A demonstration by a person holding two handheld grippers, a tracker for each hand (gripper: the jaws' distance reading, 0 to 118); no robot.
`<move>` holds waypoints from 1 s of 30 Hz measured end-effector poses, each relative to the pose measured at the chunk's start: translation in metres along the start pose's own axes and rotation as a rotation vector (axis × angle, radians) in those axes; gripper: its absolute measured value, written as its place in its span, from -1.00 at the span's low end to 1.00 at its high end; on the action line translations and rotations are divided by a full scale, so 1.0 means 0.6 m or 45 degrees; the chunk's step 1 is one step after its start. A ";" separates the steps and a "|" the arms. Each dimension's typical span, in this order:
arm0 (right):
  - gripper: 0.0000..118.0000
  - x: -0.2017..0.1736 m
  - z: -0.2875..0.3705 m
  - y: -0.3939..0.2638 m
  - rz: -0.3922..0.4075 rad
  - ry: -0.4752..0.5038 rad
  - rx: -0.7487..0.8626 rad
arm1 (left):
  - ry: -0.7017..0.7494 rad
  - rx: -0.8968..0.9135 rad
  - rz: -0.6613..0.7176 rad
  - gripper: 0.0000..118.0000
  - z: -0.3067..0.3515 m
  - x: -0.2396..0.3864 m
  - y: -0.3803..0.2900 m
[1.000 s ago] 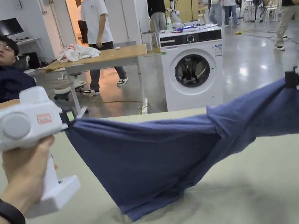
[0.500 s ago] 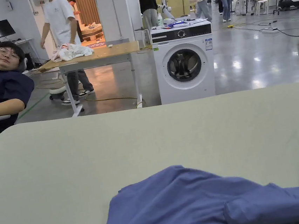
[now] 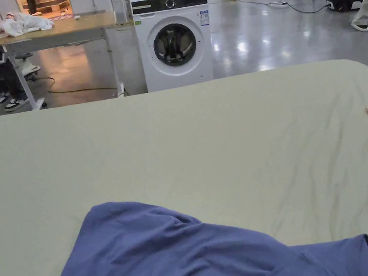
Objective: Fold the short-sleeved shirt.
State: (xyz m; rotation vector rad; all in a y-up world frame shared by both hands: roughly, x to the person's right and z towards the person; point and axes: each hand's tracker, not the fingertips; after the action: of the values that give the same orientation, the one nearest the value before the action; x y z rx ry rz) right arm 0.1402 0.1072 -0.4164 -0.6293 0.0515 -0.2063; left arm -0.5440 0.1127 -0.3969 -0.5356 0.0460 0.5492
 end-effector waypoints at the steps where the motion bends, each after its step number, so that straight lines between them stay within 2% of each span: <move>1: -0.87 0.002 -0.001 0.000 -0.006 0.002 -0.007 | -0.007 0.009 -0.006 -0.98 -0.001 0.000 -0.001; 2: -0.60 0.003 0.001 0.000 -0.011 -0.005 -0.002 | -0.012 0.020 -0.016 -0.80 0.000 0.004 -0.004; 3: 0.05 0.007 0.004 0.001 -0.031 -0.032 0.017 | 0.013 0.024 -0.032 -0.42 0.002 0.007 -0.001; 4: 0.44 0.013 0.007 0.004 -0.043 -0.036 0.021 | 0.021 0.029 -0.050 -0.01 0.003 0.012 0.003; 5: 0.61 0.016 0.016 0.007 -0.064 -0.030 0.047 | 0.048 0.049 -0.094 0.38 0.008 0.019 0.010; 6: 0.59 0.018 0.028 0.013 -0.095 -0.009 0.112 | 0.058 0.095 -0.128 0.68 0.018 0.036 0.014; 12: 0.59 -0.005 0.094 0.055 -0.103 -0.009 0.299 | 0.155 0.401 -0.429 0.72 0.096 0.143 0.047; 15: 0.59 -0.024 0.119 0.071 -0.082 0.022 0.343 | 0.126 0.522 -0.572 0.71 0.136 0.208 0.056; 17: 0.59 -0.036 0.132 0.078 -0.059 0.040 0.349 | 0.085 0.519 -0.594 0.70 0.149 0.235 0.060; 19: 0.55 -0.052 0.144 0.083 -0.028 0.057 0.370 | 0.075 0.539 -0.588 0.60 0.162 0.256 0.057; 23: 0.30 -0.079 0.162 0.087 0.030 0.088 0.419 | 0.031 0.555 -0.648 0.27 0.184 0.287 0.051; 24: 0.09 -0.087 0.163 0.088 0.048 0.082 0.417 | 0.029 0.562 -0.666 -0.11 0.190 0.294 0.051; 25: -0.10 -0.093 0.163 0.088 0.062 0.079 0.415 | 0.031 0.566 -0.670 -0.40 0.195 0.299 0.050; 26: -0.34 -0.098 0.163 0.088 0.090 0.097 0.416 | 0.035 0.583 -0.678 -0.60 0.199 0.303 0.048; 27: -0.75 -0.103 0.162 0.086 0.109 0.102 0.414 | 0.043 0.606 -0.677 -0.74 0.204 0.305 0.046; 28: -1.00 -0.108 0.159 0.082 0.119 0.092 0.421 | 0.035 0.610 -0.670 -0.83 0.207 0.304 0.046; 29: -1.00 -0.112 0.159 0.080 0.125 0.077 0.436 | 0.019 0.603 -0.664 -0.98 0.208 0.304 0.049; 30: -1.00 -0.115 0.159 0.081 0.128 0.086 0.427 | 0.013 0.600 -0.658 -1.00 0.207 0.309 0.051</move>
State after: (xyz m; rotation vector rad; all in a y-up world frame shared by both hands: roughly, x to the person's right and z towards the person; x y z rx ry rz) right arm 0.0921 0.2154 -0.3689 -0.2850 0.1112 -0.1346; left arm -0.4133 0.2863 -0.3378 -0.0768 0.0432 0.0206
